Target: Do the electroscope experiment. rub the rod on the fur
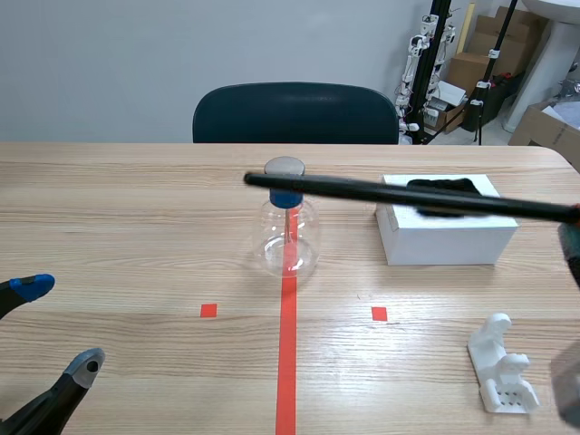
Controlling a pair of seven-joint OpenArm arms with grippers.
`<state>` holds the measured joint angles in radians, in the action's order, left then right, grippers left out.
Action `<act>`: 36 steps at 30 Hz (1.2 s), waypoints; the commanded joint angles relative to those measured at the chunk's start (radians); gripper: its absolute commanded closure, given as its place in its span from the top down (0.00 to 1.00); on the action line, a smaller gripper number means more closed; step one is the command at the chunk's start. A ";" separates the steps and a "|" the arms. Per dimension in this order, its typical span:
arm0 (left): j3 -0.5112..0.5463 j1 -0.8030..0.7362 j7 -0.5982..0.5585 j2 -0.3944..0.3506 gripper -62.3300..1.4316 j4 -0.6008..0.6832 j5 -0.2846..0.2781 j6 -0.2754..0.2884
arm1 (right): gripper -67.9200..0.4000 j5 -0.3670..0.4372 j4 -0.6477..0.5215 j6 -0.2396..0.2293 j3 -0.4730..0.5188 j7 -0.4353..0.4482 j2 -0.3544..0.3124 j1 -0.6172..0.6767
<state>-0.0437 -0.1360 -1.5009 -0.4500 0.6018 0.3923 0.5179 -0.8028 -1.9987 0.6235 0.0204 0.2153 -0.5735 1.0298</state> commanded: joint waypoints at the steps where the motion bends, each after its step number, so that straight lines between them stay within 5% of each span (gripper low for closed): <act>1: 0.005 -0.002 -0.028 -0.011 1.00 0.014 -0.013 0.002 | 0.06 0.027 -0.013 0.016 0.026 -0.010 -0.008 -0.029; 5: 0.005 -0.002 -0.028 -0.011 1.00 0.014 -0.013 0.002 | 0.01 0.091 -0.011 0.010 0.081 -0.022 -0.008 -0.086; 12: 0.005 -0.002 -0.028 -0.011 1.00 0.014 -0.013 0.002 | 0.01 0.092 0.057 -0.083 0.160 -0.042 -0.009 -0.257; 23: 0.005 -0.002 -0.028 -0.011 1.00 0.014 -0.013 0.002 | 0.01 0.035 0.246 -0.441 0.181 -0.090 -0.119 -0.779; 29: 0.005 -0.002 -0.028 -0.011 1.00 0.014 -0.013 0.002 | 0.01 -0.018 0.271 -0.547 0.156 -0.041 -0.204 -0.871; 36: 0.005 -0.002 -0.028 -0.011 1.00 0.014 -0.013 0.002 | 0.01 -0.021 0.294 -0.557 -0.045 -0.122 -0.411 -0.891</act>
<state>-0.0437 -0.1360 -1.5013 -0.4500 0.6018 0.3920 0.5179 -0.8261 -1.7050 0.0513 -0.0254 0.1085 -0.9573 0.1532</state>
